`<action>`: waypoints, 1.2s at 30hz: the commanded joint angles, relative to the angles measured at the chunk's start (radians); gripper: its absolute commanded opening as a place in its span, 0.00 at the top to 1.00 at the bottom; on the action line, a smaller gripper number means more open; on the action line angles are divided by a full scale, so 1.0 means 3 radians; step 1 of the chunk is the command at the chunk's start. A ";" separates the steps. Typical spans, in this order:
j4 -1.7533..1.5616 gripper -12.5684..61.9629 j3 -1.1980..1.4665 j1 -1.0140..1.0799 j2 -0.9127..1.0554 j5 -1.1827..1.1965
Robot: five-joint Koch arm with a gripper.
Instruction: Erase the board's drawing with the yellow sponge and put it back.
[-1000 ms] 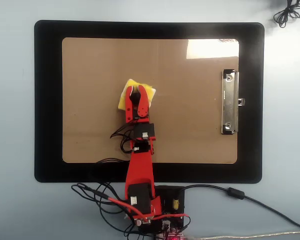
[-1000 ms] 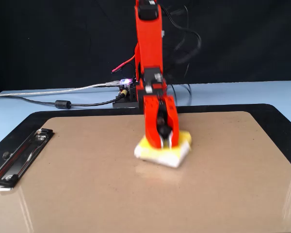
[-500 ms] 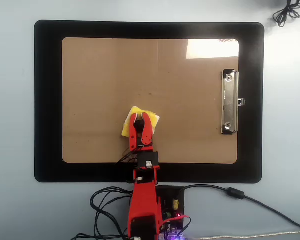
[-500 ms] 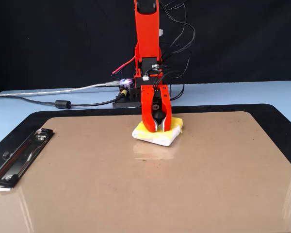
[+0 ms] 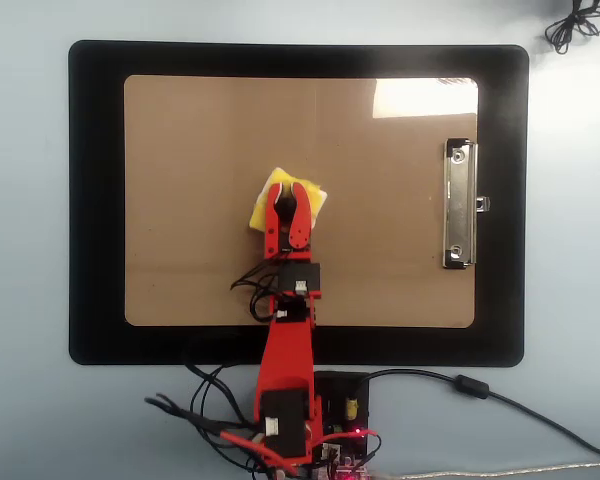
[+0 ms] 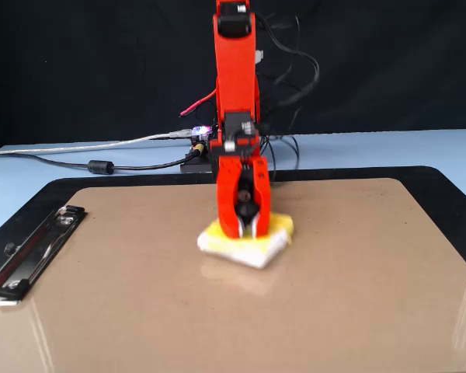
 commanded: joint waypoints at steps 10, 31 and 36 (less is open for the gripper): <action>0.0020 0.94 -0.0588 0.0107 -0.0194 -0.0041; 0.2378 0.94 -0.0747 -0.1825 0.1754 -0.0961; 0.2373 0.94 -0.0931 -0.2449 0.1549 -0.0972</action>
